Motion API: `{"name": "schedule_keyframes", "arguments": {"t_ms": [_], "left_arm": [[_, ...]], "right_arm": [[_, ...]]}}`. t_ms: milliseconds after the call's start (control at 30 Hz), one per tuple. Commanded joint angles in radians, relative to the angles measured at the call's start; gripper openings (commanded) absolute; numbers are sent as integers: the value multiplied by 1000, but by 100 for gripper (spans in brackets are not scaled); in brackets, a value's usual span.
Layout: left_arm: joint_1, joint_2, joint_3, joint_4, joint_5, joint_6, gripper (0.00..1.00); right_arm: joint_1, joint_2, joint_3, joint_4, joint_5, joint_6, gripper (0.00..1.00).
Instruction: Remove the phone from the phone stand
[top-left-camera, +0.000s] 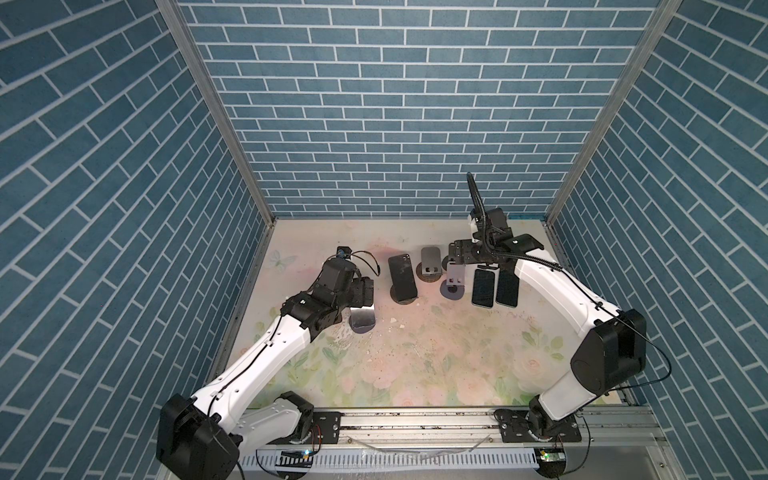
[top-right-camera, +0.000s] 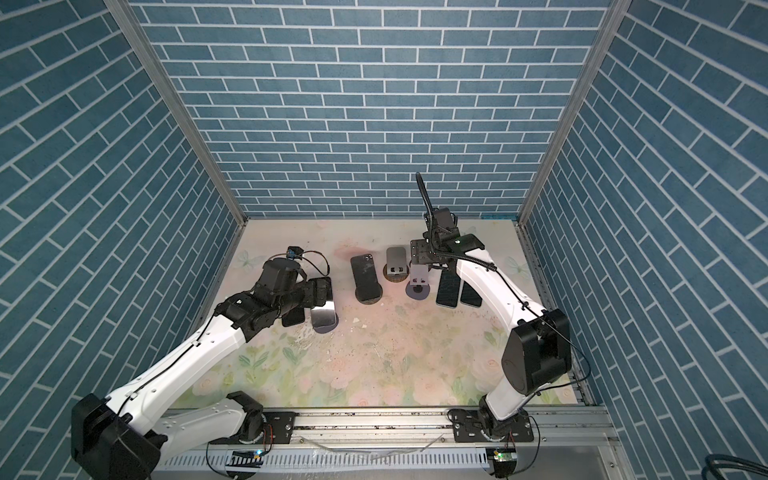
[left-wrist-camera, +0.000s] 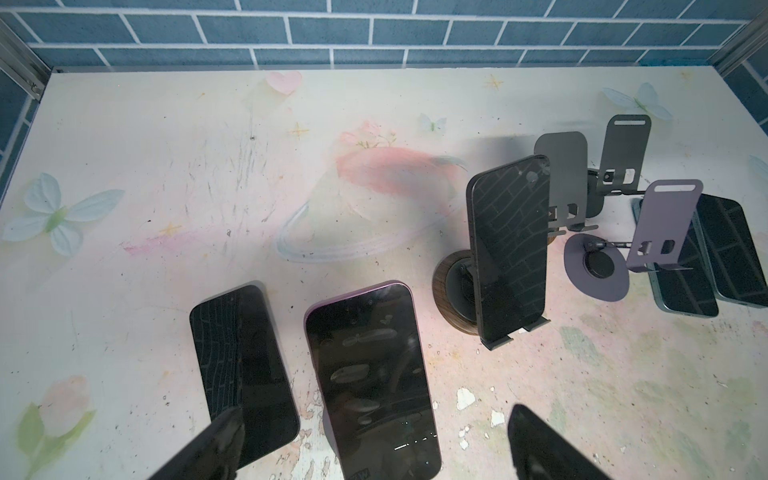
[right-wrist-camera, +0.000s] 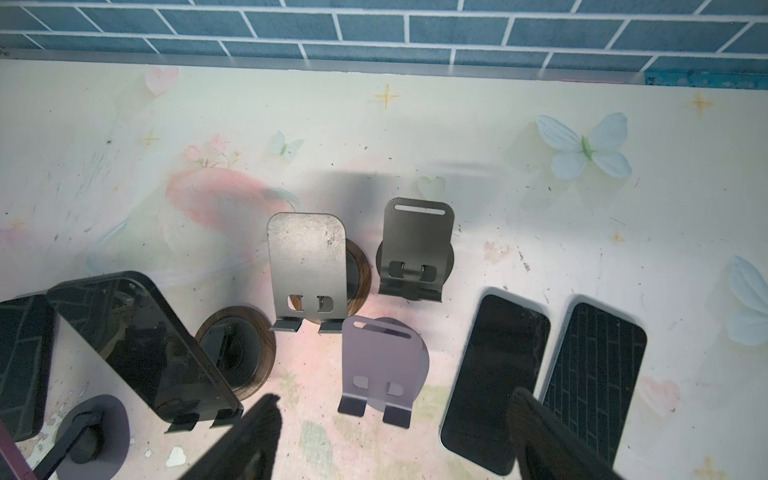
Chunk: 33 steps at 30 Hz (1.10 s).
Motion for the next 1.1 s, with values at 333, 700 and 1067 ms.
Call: {"name": "schedule_keyframes", "arguments": {"t_ms": [333, 700, 1067], "left_arm": [[-5, -49, -25, -26, -24, 0, 100], [-4, -116, -70, -24, -96, -5, 100], [-5, -203, -122, 6, -157, -21, 100]], "right_arm": [[174, 86, 58, 8, 21, 27, 99], [273, 216, 137, 17, 1, 40, 99], [332, 295, 181, 34, 38, 48, 99]]}}
